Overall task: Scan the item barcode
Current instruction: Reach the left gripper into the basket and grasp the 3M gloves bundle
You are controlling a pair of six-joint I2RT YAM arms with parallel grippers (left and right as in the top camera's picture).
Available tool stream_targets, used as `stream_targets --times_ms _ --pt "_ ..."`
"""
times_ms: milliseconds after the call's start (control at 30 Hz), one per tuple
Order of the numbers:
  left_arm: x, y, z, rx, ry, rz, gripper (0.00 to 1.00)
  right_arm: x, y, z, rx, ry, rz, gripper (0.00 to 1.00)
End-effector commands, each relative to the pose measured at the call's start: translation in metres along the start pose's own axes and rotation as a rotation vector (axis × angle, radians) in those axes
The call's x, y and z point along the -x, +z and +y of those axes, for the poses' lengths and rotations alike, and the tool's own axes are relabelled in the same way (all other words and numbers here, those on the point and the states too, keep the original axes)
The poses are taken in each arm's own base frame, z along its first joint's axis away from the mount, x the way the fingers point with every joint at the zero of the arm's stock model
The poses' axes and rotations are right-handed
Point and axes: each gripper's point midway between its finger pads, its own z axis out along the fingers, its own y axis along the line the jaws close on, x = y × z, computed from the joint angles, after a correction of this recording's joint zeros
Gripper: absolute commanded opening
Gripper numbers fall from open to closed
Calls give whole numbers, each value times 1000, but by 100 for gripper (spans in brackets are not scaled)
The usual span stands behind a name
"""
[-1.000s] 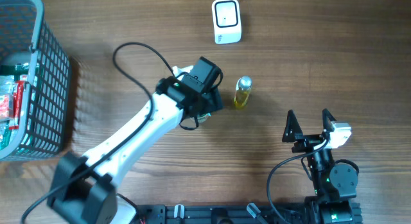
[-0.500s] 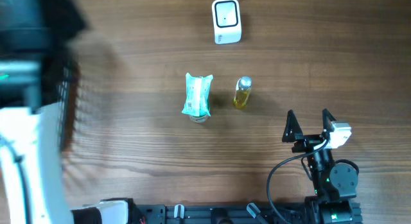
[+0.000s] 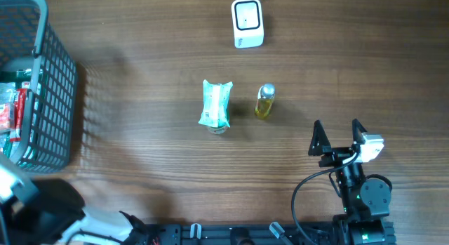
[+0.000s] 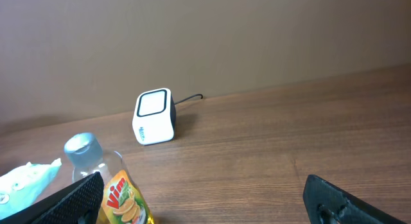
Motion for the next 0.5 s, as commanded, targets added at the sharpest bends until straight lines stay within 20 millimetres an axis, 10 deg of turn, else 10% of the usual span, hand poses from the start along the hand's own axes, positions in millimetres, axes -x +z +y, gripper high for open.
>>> stream_targets --times_ms 0,267,467 --pt "-36 59 -30 -130 181 137 100 2 0 -2 -8 -10 -11 100" --pt "-91 154 -46 -182 262 323 100 2 0 -2 -8 -10 -11 100" --pt "-117 182 -52 -307 344 361 100 3 0 -1 -8 -10 -11 100"
